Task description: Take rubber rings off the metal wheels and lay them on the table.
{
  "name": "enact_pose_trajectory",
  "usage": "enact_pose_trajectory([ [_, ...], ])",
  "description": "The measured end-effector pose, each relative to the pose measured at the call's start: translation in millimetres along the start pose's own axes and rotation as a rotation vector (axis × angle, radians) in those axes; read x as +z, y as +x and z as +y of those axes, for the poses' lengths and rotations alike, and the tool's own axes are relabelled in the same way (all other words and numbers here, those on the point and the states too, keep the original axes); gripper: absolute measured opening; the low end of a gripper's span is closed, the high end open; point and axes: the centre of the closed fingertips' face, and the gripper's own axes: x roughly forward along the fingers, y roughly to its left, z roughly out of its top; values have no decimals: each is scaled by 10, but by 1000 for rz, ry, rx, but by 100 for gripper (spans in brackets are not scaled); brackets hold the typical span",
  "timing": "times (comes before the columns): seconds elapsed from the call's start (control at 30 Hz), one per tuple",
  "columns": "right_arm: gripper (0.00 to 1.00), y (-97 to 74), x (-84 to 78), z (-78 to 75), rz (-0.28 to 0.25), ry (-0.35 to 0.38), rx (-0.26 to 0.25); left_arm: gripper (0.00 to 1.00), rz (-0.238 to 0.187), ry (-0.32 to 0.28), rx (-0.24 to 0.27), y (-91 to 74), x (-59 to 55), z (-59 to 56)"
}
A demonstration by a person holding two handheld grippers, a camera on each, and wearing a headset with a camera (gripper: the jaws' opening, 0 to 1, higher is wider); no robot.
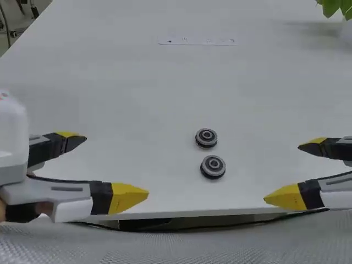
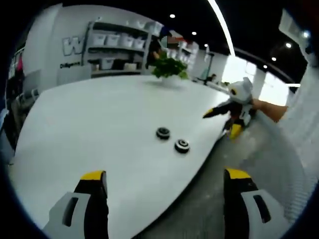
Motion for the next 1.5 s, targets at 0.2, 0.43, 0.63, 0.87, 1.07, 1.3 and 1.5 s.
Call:
enact_pose_trajectory([
  [0.2, 94, 4, -8, -31, 6, 13, -14, 97, -42, -32, -2, -18, 65, 18],
  [0.43, 95, 0, -28, -29, 7, 36, -12, 99, -50, -71, -22, -8, 50, 0],
  [0.63, 95, -4, -32, -54, -2, 70, -19, 100, -23, -35, -43, 11, 17, -47],
  [0.87, 96, -5, 74, -52, -66, 136, 4, 100, -17, -50, -13, 1, -4, 19],
  [1.07, 95, 1, 95, 0, -70, 123, 28, 100, -52, -92, -11, -2, 47, 50],
  [1.3, 96, -15, 140, -6, -97, 134, 20, 100, -35, -89, 9, -6, 17, 82],
  [1.5, 93, 2, 156, 88, -82, 65, 47, 100, -90, -181, 40, -46, 56, 178],
])
